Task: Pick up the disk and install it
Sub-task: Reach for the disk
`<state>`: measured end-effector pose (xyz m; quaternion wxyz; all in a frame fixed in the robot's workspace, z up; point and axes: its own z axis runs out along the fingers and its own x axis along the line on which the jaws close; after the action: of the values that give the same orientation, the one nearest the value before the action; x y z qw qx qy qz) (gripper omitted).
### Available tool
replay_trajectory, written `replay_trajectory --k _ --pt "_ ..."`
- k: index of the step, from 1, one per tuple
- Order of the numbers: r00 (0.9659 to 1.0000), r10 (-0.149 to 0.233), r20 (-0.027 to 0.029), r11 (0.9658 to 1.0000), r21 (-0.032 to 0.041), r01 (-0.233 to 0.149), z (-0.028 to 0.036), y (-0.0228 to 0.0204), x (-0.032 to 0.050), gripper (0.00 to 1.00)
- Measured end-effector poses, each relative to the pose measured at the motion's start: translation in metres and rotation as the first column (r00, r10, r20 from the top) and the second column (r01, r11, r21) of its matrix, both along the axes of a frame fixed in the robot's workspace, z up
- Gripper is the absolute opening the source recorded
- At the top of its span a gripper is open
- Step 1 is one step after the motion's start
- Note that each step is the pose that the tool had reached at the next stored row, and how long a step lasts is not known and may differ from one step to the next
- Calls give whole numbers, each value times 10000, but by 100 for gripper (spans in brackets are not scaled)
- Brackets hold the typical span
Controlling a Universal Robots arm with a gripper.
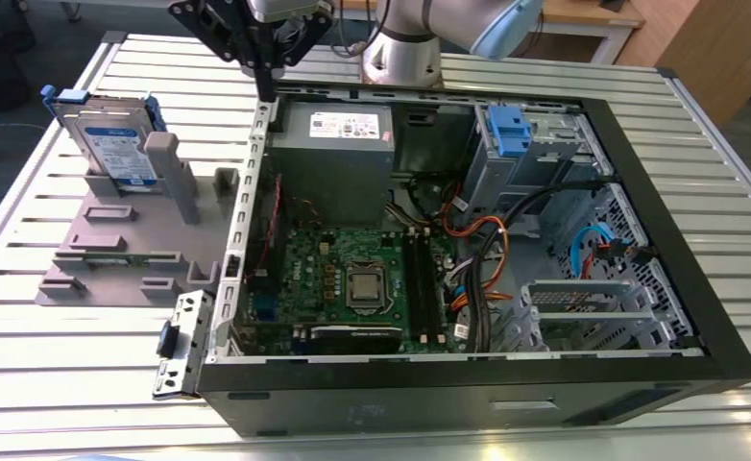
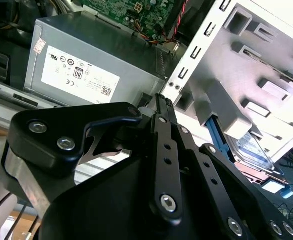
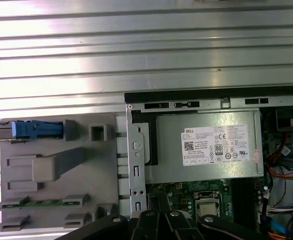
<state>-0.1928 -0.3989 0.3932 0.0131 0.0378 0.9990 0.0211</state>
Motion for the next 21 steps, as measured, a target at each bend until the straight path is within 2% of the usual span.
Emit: replay_trajectory --k 21 --pt "10000 0 0 10000 -4 0 0 0 -55 11"
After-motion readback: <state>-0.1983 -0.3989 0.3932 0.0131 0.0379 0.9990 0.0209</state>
